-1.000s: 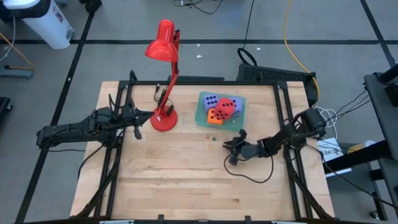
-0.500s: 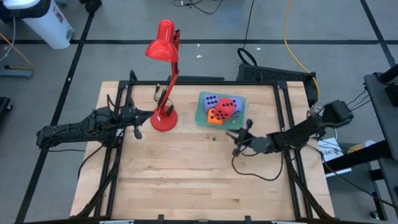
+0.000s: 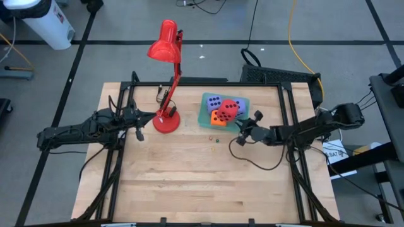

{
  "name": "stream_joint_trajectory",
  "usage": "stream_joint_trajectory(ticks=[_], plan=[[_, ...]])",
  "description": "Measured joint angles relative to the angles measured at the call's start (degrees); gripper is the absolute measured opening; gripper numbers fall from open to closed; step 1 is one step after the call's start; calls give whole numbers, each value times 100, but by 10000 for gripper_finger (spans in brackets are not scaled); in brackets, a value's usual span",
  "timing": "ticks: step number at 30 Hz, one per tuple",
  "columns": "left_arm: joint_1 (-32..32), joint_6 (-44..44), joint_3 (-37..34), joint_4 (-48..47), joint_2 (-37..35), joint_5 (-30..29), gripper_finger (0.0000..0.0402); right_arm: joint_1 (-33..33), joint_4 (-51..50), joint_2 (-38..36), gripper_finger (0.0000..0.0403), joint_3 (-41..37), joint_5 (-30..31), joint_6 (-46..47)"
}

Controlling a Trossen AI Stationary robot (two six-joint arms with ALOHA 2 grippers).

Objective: Pick & Place Dice
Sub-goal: Put the small purple dice into the green bin, then put the small yellow dice into the green bin

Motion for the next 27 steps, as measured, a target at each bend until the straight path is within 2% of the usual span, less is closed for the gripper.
stream_joint_trajectory(ticks=[4,11,15,20,23,27], plan=[[0,-5,0,0,1,0,26,-88,-31,-6,79,-2,229,422],[0,-4,0,2,2,0,26,-72,177,-6,164,-2,227,459],[0,-3,0,3,1,0,26,24,213,-6,195,-2,215,458],[0,-25,0,2,2,2,26,455,1398,-6,198,-2,214,-119],[0,-24,0,2,2,2,26,874,2189,-8,183,0,232,-604],[0,-5,0,2,2,2,26,1367,2436,13,153,0,236,-458]])
